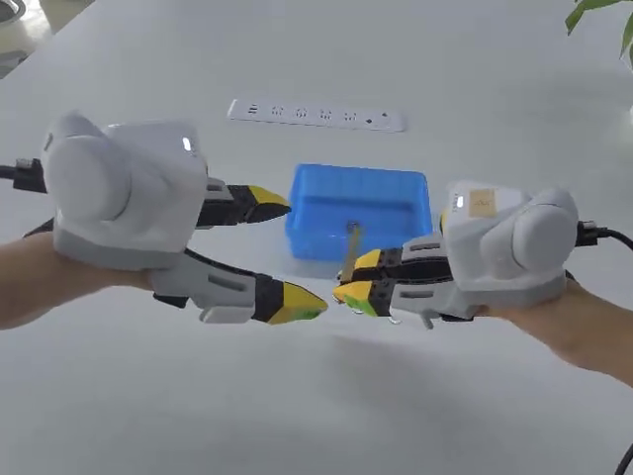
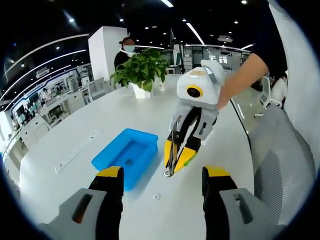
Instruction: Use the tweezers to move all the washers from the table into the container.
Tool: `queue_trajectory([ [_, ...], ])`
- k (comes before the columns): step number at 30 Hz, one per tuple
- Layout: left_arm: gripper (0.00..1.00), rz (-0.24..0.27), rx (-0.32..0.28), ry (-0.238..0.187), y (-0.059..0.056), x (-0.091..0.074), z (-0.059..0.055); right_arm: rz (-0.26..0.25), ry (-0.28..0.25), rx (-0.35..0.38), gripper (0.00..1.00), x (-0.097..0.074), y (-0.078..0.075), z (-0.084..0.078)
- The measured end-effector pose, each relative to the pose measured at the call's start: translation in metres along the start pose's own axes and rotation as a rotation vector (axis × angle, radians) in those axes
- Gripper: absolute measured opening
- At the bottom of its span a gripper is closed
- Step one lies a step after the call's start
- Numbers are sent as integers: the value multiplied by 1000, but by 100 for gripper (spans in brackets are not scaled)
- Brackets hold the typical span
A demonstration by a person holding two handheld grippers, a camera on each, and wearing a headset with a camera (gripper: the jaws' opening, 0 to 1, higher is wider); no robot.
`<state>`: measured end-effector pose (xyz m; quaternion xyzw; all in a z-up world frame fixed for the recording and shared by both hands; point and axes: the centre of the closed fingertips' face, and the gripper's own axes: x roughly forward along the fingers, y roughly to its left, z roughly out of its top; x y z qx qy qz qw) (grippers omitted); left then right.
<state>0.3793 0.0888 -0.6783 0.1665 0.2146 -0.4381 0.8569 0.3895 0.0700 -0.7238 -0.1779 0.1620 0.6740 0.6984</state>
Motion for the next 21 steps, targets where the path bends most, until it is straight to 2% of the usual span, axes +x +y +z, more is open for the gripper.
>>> queue_trajectory([
  [4,81,33,-26,4,1,-15,-10,-21,-17,4,9,-9,-4,8],
  [8,87,55,-52,9,-1,-25,-20,-35,-19,-8,9,-15,-8,16],
  [15,99,84,-72,14,-8,-30,-30,-73,-11,-43,9,-22,-15,27],
  [21,99,99,-101,1,-10,-38,-37,-100,-21,-43,9,-30,-27,35],
])
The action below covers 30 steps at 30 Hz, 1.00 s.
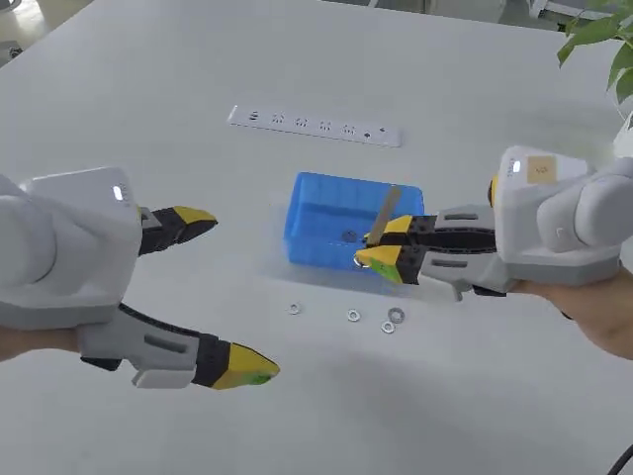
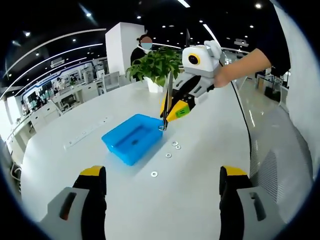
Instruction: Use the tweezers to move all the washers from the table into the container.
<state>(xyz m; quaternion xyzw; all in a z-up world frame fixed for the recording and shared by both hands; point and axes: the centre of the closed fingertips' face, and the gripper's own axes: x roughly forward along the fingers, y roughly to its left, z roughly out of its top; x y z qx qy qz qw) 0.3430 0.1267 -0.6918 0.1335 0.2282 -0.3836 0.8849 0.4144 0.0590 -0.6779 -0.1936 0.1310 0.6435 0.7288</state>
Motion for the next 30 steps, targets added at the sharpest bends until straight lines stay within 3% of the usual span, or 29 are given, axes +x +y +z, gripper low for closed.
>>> queue_trajectory([
  [8,99,-13,-44,22,-18,1,-23,-79,-11,25,9,2,-49,6],
  [12,99,-6,-78,10,-21,-1,-24,-93,5,28,9,13,-65,0],
  [15,99,-3,-88,17,-21,-1,-27,-92,20,34,9,24,-72,-8],
  [18,99,14,-104,51,-18,-2,-34,-79,40,39,9,34,-76,-20],
  [30,99,43,-108,62,-7,-1,-36,-55,100,91,10,63,-91,-57],
])
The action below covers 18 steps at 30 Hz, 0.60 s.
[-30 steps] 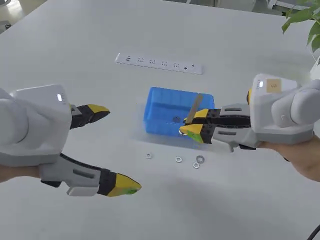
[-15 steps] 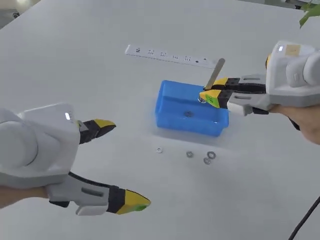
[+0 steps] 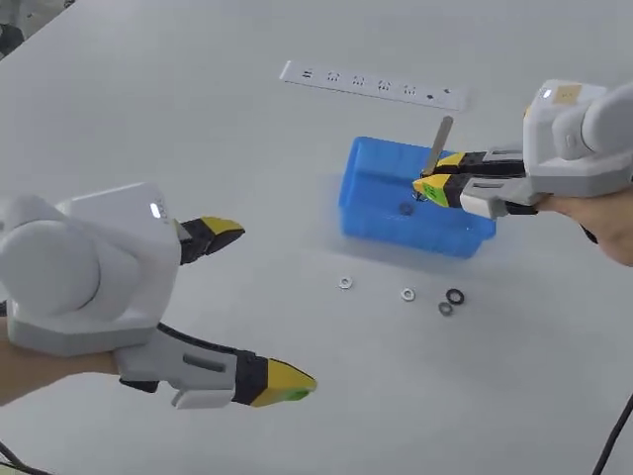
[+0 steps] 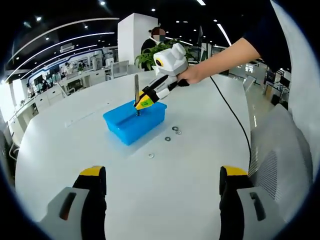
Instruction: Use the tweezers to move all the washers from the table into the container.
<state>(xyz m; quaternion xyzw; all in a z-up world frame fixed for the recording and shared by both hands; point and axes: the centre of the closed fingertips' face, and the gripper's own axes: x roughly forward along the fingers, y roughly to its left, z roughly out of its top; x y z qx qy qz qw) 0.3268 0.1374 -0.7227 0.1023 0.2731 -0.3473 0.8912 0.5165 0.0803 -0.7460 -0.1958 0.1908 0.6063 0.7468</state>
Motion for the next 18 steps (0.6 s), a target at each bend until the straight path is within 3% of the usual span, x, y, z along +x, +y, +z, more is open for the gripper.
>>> queue_trajectory([
  [6,99,6,-10,16,1,0,-3,-5,18,23,10,5,-4,-12],
  [18,99,7,-15,13,1,1,-2,9,5,43,10,6,0,-11],
])
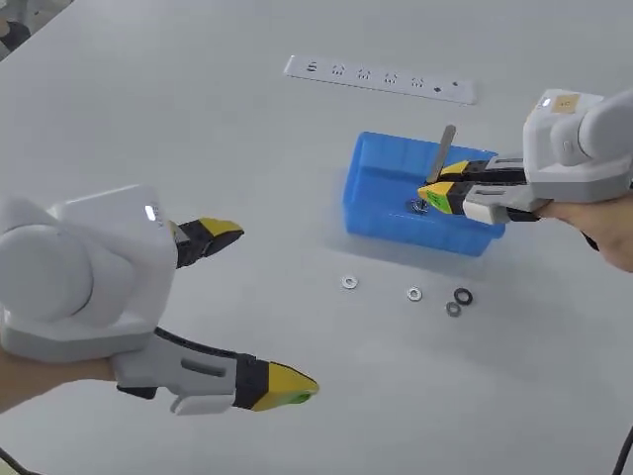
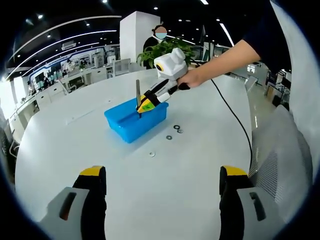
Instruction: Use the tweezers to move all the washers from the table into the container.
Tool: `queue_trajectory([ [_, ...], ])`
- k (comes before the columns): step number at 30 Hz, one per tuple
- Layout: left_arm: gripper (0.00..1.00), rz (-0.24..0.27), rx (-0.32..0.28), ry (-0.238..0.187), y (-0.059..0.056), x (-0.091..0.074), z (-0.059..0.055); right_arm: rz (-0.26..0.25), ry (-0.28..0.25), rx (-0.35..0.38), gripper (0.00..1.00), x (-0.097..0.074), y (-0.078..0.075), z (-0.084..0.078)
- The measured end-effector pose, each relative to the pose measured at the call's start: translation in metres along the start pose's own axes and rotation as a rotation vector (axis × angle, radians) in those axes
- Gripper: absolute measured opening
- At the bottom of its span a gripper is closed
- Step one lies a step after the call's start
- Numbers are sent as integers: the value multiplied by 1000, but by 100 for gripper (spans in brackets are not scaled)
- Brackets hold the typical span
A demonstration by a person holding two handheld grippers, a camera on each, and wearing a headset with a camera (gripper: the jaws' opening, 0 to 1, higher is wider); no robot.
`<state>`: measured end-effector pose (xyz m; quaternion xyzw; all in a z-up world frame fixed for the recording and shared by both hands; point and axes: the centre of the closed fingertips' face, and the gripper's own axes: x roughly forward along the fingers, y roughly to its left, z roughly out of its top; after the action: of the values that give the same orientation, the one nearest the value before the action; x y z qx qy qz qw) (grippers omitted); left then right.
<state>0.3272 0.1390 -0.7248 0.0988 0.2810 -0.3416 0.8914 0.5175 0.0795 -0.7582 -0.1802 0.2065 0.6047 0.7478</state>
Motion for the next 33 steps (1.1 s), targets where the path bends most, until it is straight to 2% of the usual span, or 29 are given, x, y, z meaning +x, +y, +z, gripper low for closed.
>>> queue_trajectory([
  [6,99,2,1,0,2,0,0,5,-1,-10,10,1,2,3],
  [9,99,8,-3,-13,5,-1,5,3,-4,-10,10,0,3,5],
  [12,99,25,-11,-47,12,0,15,2,-8,-12,10,0,4,8],
  [14,99,27,-10,-65,18,3,24,4,-9,-21,10,-1,5,10],
  [17,99,31,16,-66,29,10,36,1,2,-35,10,-2,6,9],
  [20,99,30,33,-92,37,17,51,5,-3,-34,10,-4,8,12],
  [22,99,17,36,-115,41,24,63,7,-6,-39,10,-5,9,14],
  [23,98,0,29,-140,42,29,72,10,-11,-40,10,-6,10,17],
  [24,97,-13,11,-149,44,34,76,10,-15,-39,10,-6,10,18],
  [25,97,-24,-3,-154,48,39,81,9,-19,-39,10,-7,10,20],
  [29,92,-35,4,-181,58,51,98,13,-28,-39,11,-8,11,23],
  [30,91,-53,6,-190,59,55,105,15,-27,-42,11,-8,11,23],
  [33,90,-85,9,-192,64,63,116,18,-32,-44,11,-10,12,25],
])
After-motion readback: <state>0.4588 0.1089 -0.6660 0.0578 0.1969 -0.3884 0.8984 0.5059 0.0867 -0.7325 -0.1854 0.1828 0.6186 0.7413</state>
